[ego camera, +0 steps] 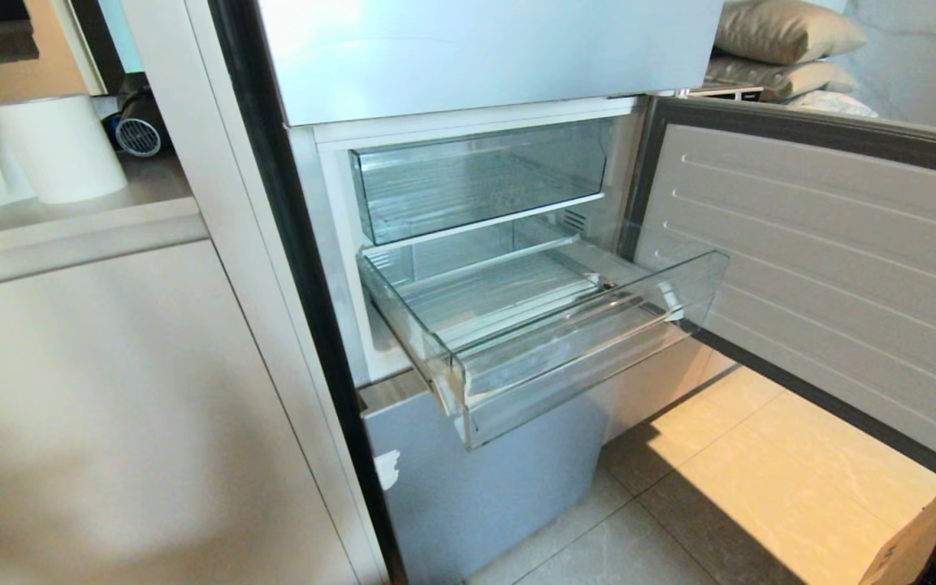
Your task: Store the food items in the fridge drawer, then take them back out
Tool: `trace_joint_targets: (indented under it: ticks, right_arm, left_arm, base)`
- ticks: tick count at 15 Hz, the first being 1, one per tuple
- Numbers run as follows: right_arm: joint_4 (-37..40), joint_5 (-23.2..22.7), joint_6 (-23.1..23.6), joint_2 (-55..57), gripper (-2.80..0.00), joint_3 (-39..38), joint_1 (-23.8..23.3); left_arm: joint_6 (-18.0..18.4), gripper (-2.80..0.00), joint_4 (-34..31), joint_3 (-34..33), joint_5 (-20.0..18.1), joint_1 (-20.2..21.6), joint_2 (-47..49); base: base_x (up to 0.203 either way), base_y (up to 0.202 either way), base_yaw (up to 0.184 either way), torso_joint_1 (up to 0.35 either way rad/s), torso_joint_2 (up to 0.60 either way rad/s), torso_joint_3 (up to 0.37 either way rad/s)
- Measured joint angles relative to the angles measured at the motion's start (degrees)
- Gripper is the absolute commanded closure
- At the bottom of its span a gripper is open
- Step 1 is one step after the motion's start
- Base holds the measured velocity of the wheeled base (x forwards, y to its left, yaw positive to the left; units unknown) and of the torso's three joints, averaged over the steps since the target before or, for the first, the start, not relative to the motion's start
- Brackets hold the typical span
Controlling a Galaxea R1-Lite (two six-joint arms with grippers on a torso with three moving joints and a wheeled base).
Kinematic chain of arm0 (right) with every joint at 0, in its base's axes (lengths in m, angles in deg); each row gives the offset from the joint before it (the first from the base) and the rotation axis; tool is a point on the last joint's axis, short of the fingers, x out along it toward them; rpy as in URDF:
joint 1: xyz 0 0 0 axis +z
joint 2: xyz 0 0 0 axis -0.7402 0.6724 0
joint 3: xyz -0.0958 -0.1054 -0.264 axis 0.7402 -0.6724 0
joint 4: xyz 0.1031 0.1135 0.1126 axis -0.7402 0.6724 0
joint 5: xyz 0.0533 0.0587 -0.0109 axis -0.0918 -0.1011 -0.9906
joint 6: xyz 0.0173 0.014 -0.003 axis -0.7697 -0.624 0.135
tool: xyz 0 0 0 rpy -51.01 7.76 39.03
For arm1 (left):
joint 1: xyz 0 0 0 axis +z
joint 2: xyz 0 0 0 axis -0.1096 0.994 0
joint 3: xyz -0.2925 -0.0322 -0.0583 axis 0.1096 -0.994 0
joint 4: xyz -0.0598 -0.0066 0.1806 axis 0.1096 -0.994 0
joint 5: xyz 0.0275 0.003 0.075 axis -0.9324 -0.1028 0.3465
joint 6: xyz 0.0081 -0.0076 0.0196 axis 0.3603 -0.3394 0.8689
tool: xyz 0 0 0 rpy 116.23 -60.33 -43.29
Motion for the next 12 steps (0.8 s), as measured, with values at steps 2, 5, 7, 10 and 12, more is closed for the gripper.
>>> trace_joint_targets:
  ticks: [2, 5, 7, 10, 12]
  right_arm:
    - [3.54, 1.90, 2.45, -4.28, 0.00, -0.59, 13.90]
    - [5.47, 2.03, 3.69, -3.26, 0.00, -0.42, 24.49]
    - [4.39, 0.91, 2.16, 2.50, 0.00, 0.79, 26.84]
    - [4.08, -0.28, -1.99, 14.58, 0.00, 7.88, 31.66]
    - [4.56, -0.46, -3.12, 23.67, 0.00, 15.25, 35.23]
  left_arm:
    - [0.00, 0.00, -0.02, 0.00, -0.02, 0.00, 0.00]
    - [0.01, 0.00, 0.00, 0.00, -0.01, 0.00, 0.00]
    - [0.00, 0.00, 0.00, 0.00, 0.00, 0.00, 0.00]
    - [0.00, 0.00, -0.02, 0.00, 0.00, 0.00, 0.00]
    - [0.00, 0.00, -0.01, 0.00, -0.01, 0.00, 0.00]
  base:
    - [0.000, 0.000, 0.000, 0.000, 0.00, 0.000]
    - [0.000, 0.000, 0.000, 0.000, 0.00, 0.000]
    - [0.000, 0.000, 0.000, 0.000, 0.00, 0.000]
    - [0.000, 0.000, 0.000, 0.000, 0.00, 0.000]
    - [0.000, 0.000, 0.000, 0.000, 0.00, 0.000]
